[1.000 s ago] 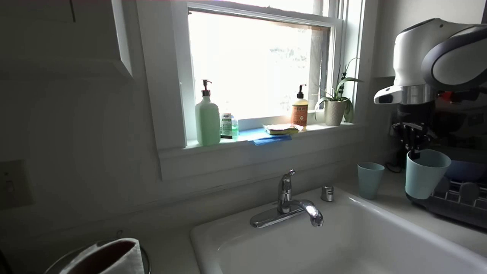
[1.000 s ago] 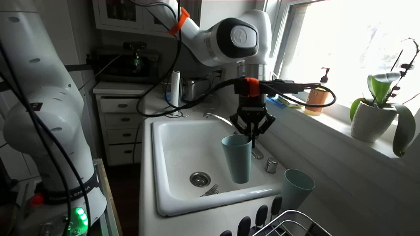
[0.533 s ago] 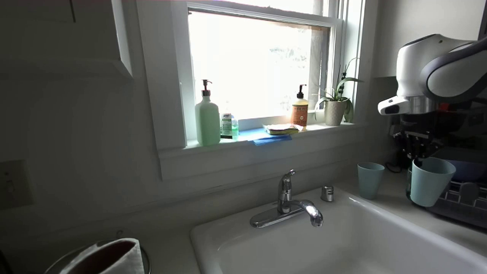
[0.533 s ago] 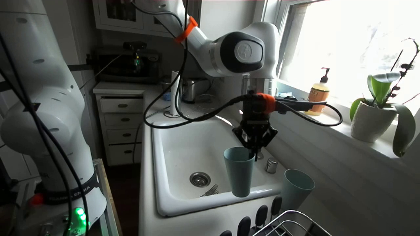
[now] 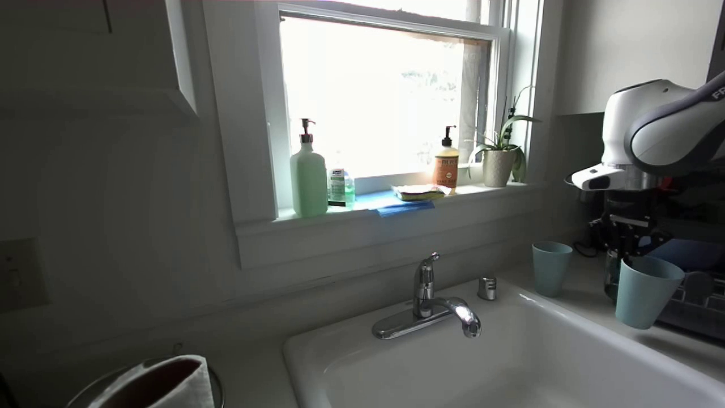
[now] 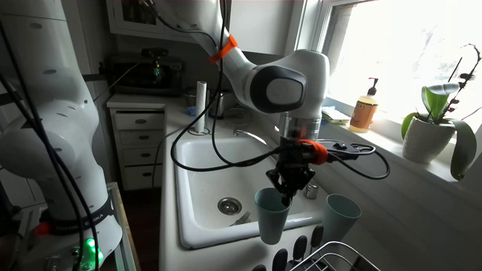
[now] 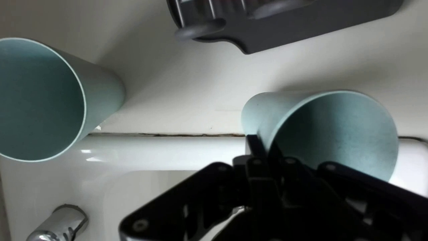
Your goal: Pour water out of the cup beside the sink into the cup in the sink then pour all the water in the sink
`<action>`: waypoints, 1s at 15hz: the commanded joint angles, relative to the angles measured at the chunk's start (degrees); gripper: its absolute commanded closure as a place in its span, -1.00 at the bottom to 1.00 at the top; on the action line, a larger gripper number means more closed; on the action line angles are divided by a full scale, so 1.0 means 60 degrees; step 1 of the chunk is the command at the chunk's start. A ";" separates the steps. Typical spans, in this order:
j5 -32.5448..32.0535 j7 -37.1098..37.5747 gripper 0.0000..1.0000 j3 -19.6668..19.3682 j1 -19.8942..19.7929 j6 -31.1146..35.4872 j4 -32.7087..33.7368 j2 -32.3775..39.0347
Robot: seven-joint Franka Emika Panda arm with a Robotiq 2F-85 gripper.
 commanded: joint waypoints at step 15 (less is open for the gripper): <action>0.0850 -0.3437 -0.43 -0.0180 -0.1093 -0.0150 0.0925 0.0751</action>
